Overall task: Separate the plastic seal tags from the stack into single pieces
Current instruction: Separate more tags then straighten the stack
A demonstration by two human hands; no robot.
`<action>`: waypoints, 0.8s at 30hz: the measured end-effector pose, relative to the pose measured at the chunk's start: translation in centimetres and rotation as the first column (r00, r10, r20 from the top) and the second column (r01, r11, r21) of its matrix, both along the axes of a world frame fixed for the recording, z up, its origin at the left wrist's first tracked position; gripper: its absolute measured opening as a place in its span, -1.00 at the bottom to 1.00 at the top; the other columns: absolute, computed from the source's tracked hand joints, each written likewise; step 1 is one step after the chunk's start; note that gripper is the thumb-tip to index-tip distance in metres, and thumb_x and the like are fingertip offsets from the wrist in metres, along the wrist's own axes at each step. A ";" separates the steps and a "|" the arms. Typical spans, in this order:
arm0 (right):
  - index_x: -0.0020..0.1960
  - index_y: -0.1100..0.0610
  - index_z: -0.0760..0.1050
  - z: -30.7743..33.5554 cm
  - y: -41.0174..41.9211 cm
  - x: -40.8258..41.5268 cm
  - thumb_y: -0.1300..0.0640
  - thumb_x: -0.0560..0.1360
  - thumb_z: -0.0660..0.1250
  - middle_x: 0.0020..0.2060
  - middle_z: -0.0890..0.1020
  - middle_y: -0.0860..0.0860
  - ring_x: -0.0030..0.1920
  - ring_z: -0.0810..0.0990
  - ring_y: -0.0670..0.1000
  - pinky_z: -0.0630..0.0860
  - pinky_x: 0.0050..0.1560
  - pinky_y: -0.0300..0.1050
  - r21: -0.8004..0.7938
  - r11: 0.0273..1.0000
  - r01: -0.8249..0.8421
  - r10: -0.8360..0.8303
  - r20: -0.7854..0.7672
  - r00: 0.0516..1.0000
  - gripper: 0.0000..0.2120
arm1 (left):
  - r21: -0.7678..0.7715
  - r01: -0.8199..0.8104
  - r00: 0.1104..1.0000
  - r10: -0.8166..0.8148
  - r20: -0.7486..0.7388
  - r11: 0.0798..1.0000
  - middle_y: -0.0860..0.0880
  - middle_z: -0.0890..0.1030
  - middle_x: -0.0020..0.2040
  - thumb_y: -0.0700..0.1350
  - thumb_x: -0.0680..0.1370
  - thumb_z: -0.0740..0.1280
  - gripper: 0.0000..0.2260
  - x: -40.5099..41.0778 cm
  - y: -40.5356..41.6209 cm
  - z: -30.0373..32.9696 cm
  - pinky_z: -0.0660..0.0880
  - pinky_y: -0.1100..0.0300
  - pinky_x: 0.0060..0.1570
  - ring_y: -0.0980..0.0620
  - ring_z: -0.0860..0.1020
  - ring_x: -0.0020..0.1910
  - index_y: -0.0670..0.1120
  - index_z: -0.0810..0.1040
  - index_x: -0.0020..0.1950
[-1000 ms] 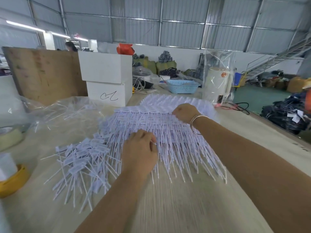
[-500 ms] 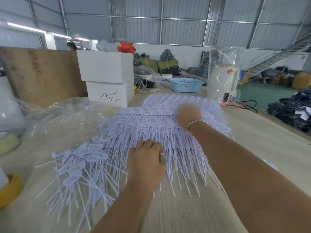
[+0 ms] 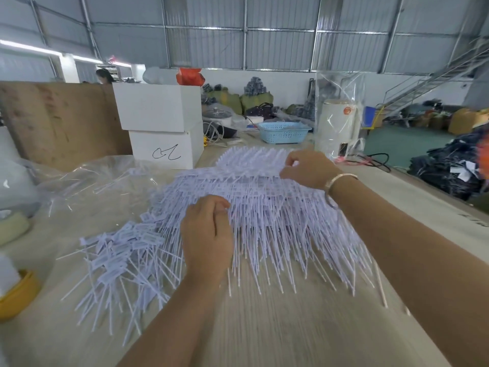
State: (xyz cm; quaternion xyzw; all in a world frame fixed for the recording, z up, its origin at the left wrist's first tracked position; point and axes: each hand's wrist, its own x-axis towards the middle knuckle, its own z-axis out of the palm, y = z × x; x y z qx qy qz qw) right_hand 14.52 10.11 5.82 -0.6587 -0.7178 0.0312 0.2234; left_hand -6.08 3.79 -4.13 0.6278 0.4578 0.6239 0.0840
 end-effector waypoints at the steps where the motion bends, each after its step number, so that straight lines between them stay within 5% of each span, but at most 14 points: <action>1: -0.18 0.00 0.42 -0.5 -1.4 0.4 0.00 0.49 0.31 -0.19 0.52 -0.06 -0.22 0.47 -0.09 0.30 -0.25 -0.21 -0.046 0.999 -0.009 0.009 0.000 1.000 -0.88 | 0.039 0.015 0.999 -0.016 0.035 0.999 0.06 0.50 -0.24 -0.13 0.54 0.07 -0.75 -0.2 -0.2 0.2 0.37 0.05 -0.18 -0.01 0.46 -0.21 -0.13 0.54 -0.08; 5: -0.25 -0.07 0.41 -4.2 -6.6 2.2 -0.04 0.47 0.33 -0.32 0.50 -0.10 -0.31 0.46 -0.09 0.36 -0.24 -0.16 -0.110 0.992 0.062 -0.069 -0.059 0.996 -0.84 | 0.180 0.091 0.984 -0.117 0.138 0.980 0.06 0.28 -0.51 -0.13 0.57 0.06 -0.81 -0.7 -1.2 1.4 0.14 0.17 -0.51 0.07 0.26 -0.56 -0.04 0.46 -0.09; 7: -0.20 -0.09 0.41 -6.3 -8.6 2.7 -0.06 0.48 0.29 -0.28 0.54 -0.07 -0.25 0.52 -0.01 0.44 -0.15 -0.11 -0.158 0.981 0.108 -0.103 0.041 0.994 -0.88 | 0.236 0.202 0.959 -0.241 0.152 0.950 -0.01 0.36 -0.52 -0.11 0.58 0.04 -0.78 -0.5 -1.9 1.9 0.22 0.13 -0.56 0.05 0.31 -0.57 -0.06 0.47 -0.03; 10: -0.07 -0.11 0.42 -8.5 -10.0 2.3 -0.10 0.52 0.24 -0.22 0.54 -0.09 -0.13 0.57 0.03 0.47 0.03 -0.05 -0.151 0.982 0.117 -0.093 0.158 0.983 -0.91 | 0.250 0.416 0.900 -0.435 0.021 0.874 0.04 0.61 -0.31 -0.06 0.61 0.05 -0.76 0.6 -3.3 2.1 0.52 0.29 -0.33 0.14 0.61 -0.35 -0.03 0.47 0.13; 13: 0.06 -0.08 0.48 -9.2 -9.8 2.3 -0.09 0.53 0.22 -0.09 0.60 -0.04 0.01 0.58 0.07 0.44 0.04 -0.04 -0.049 0.991 0.125 -0.114 0.184 0.976 -0.83 | 0.177 0.614 0.789 -0.598 -0.140 0.769 0.00 0.64 0.05 -0.02 0.61 0.09 -0.75 1.7 -4.1 1.8 0.59 0.05 0.02 0.07 0.64 0.05 -0.01 0.46 0.21; 15: 0.10 -0.07 0.49 -9.5 -9.5 2.9 -0.08 0.53 0.23 -0.03 0.59 0.00 0.05 0.57 0.10 0.45 0.02 -0.03 0.026 0.987 0.156 -0.158 0.153 0.975 -0.80 | 0.160 0.686 0.727 -0.659 -0.196 0.710 -0.03 0.61 0.13 0.06 0.62 0.10 -0.68 1.8 -4.3 1.8 0.58 -0.05 0.03 0.02 0.62 0.11 -0.07 0.50 0.21; 21: 0.14 0.03 0.52 -10.2 -9.0 3.6 -0.03 0.53 0.27 -0.09 0.56 0.07 0.00 0.56 0.15 0.42 -0.06 -0.04 0.170 0.984 0.048 -0.065 0.093 0.994 -0.76 | 0.270 0.702 0.698 -0.561 -0.446 0.659 -0.11 0.55 0.17 0.18 0.62 0.05 -0.51 2.2 -5.4 3.6 0.46 -0.01 0.13 -0.09 0.51 0.20 -0.18 0.53 0.16; 24: 0.15 0.04 0.52 -10.3 -8.7 3.0 -0.04 0.52 0.26 -0.06 0.56 0.07 0.02 0.55 0.15 0.40 -0.03 -0.05 0.190 0.982 -0.009 -0.021 0.153 0.988 -0.74 | -0.083 0.849 0.452 -0.800 -0.395 0.521 -0.02 0.65 0.03 0.23 0.60 0.04 -0.47 2.7 -5.2 4.4 0.44 0.06 0.15 -0.02 0.59 0.10 -0.12 0.64 0.03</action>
